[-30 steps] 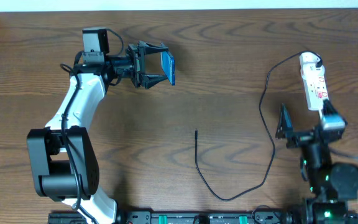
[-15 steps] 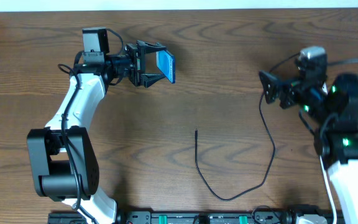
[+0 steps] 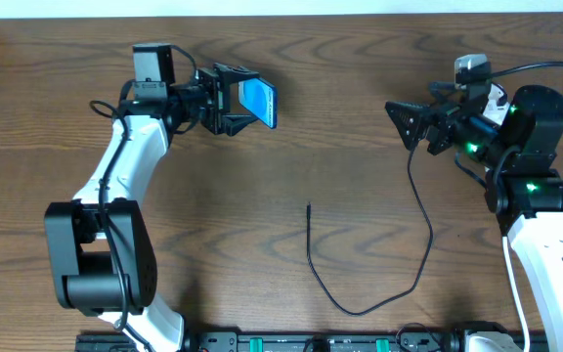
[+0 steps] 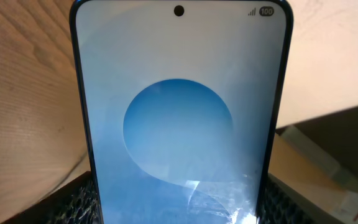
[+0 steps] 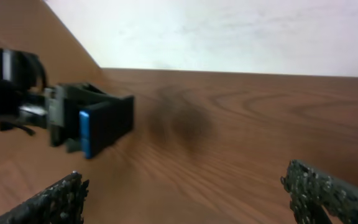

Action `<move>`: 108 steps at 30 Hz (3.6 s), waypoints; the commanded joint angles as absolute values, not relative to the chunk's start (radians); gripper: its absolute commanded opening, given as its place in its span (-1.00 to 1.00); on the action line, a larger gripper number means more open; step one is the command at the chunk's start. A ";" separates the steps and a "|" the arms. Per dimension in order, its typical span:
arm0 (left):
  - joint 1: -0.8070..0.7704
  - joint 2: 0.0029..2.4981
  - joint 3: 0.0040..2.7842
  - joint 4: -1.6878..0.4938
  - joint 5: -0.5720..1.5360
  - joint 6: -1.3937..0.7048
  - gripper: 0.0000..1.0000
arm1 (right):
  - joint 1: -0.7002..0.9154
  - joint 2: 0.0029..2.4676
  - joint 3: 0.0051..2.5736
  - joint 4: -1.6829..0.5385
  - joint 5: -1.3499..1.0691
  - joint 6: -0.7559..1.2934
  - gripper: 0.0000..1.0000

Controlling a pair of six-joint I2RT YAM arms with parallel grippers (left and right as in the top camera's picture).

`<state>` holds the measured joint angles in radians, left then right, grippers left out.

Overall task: Plug charger to phone and switch on socket
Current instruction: 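Move the right gripper left toward the phone held by the left gripper, then close the right gripper on the phone's edge beside the left gripper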

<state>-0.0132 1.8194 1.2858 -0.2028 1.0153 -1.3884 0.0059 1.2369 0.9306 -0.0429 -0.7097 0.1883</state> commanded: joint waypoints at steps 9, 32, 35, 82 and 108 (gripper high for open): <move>-0.126 1.793 1.290 -0.123 0.925 -1.451 -0.86 | 0.049 1.289 0.950 -0.037 -0.759 0.322 0.98; -0.212 1.794 1.290 -0.114 0.863 -1.438 -0.85 | 0.241 1.421 0.955 -0.033 -0.761 0.325 0.99; -0.236 1.794 1.290 -0.114 0.835 -1.438 -0.85 | 0.250 1.441 0.955 -0.034 -0.759 0.325 0.99; -0.443 1.794 1.290 -0.091 0.657 -1.610 -0.85 | 0.308 1.493 0.953 -0.064 -0.492 0.306 0.86; -0.460 1.794 1.290 -0.091 0.657 -1.610 -0.85 | 0.310 1.493 0.953 -0.068 -0.473 0.307 0.00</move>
